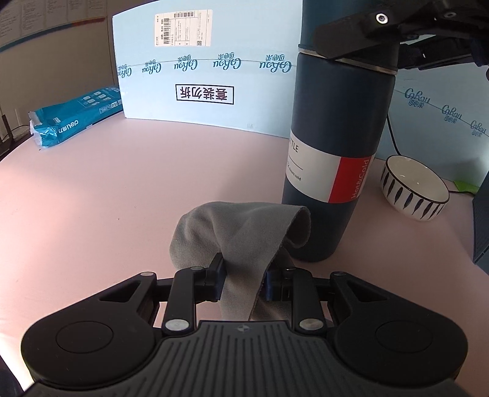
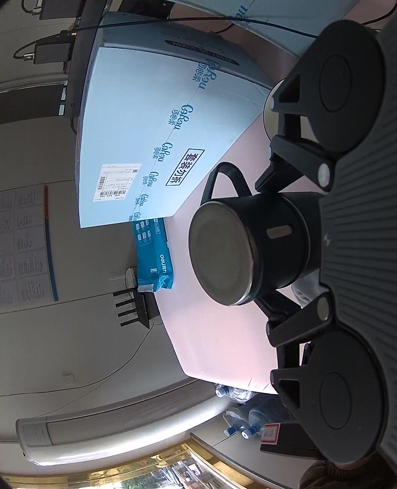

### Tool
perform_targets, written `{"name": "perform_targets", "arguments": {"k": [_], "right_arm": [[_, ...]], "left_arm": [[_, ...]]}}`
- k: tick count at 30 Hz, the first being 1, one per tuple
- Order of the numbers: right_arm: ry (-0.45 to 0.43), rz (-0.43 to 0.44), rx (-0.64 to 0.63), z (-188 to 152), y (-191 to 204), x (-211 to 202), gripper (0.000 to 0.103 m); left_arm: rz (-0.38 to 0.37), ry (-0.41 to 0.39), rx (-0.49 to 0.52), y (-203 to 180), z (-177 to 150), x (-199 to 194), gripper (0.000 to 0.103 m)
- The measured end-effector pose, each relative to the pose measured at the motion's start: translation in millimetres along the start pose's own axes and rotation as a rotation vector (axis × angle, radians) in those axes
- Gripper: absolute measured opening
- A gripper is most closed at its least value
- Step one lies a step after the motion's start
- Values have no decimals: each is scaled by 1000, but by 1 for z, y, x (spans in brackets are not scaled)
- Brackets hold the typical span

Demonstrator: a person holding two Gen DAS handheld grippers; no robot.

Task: Clean container
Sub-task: 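Lower the dark blue bottle beside the grey cloth held by the left gripper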

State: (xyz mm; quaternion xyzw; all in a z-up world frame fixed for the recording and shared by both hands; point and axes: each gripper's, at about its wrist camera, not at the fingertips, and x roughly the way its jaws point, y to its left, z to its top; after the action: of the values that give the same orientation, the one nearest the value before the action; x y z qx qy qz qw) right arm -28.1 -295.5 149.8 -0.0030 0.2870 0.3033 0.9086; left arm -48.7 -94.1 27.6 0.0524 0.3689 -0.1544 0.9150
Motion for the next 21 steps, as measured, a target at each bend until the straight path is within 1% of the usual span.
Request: {"name": "perform_targets", "arguments": {"k": [1, 2, 5, 9, 11, 12, 13, 15, 16, 18, 21], "right_arm": [[-12, 20, -10, 0, 0, -3, 81], [-26, 40, -22, 0, -1, -7, 84], [-66, 70, -73, -1, -4, -20, 85], [-139, 51, -115, 0, -14, -37, 85], [-187, 15, -104, 0, -23, -43, 85], [-203, -11, -94, 0, -27, -45, 88], [-215, -44, -81, 0, -32, -45, 95], [-237, -108, -34, -1, -45, -43, 96], [-245, -116, -4, -2, -51, -41, 96], [-228, -130, 24, -4, -58, -33, 96], [-213, -155, 0, -7, -63, -19, 96]], "left_arm": [[-1, -2, -6, 2, 0, -1, 21], [-3, -4, -11, 4, -1, -2, 21], [-4, -8, -26, 9, -3, -5, 21], [-11, -17, -52, 16, -7, -11, 21], [-21, -25, -62, 19, -9, -15, 21], [-22, -28, -63, 19, -9, -16, 21], [-19, -28, -63, 19, -9, -17, 21], [-13, -28, -64, 19, -9, -19, 21], [-10, -28, -66, 19, -9, -20, 21], [-6, -27, -68, 19, -8, -20, 21], [-1, -22, -71, 18, -7, -20, 21]]}}
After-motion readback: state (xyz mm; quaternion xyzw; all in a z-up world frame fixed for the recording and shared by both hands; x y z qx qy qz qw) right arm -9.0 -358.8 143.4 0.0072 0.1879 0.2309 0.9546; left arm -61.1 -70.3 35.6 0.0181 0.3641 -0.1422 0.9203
